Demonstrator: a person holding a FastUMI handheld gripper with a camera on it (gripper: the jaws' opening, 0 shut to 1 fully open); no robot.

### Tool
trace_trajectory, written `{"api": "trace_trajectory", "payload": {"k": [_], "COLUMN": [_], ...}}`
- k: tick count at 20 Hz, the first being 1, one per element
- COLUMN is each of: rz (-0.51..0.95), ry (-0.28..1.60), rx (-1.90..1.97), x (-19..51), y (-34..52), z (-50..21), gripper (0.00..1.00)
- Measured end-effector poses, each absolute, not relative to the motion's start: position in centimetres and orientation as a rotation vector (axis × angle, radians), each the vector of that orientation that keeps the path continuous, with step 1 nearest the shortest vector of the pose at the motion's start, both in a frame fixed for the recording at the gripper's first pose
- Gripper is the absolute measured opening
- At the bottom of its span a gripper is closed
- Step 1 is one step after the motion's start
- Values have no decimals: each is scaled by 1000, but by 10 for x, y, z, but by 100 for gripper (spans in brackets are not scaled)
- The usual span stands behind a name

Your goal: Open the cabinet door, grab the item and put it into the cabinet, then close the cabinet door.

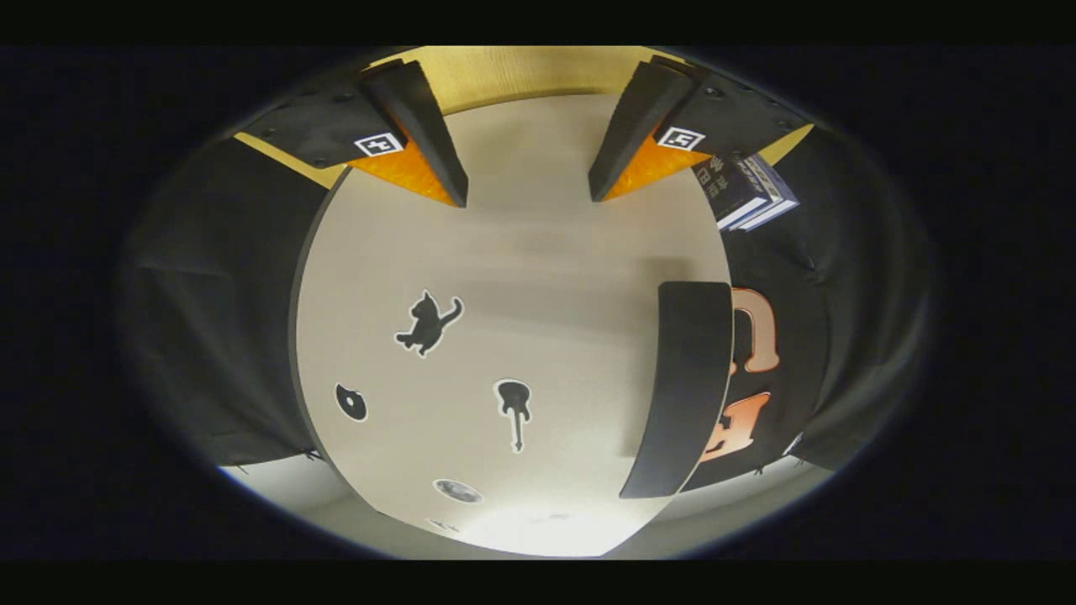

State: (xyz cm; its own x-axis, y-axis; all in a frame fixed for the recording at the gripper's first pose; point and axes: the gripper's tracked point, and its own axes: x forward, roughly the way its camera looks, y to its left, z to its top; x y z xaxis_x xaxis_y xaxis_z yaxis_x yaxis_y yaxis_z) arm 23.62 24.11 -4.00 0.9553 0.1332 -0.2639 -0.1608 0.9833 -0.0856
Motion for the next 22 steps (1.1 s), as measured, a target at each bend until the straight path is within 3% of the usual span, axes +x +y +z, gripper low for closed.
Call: {"api": "trace_trajectory", "payload": {"k": [14,22], "rz": [157,185], "ry": [283,296], "rx": [-81,-30], "x": [267,234], "y": [249,235], "z": [-46,-12], "gripper": [94,94]}}
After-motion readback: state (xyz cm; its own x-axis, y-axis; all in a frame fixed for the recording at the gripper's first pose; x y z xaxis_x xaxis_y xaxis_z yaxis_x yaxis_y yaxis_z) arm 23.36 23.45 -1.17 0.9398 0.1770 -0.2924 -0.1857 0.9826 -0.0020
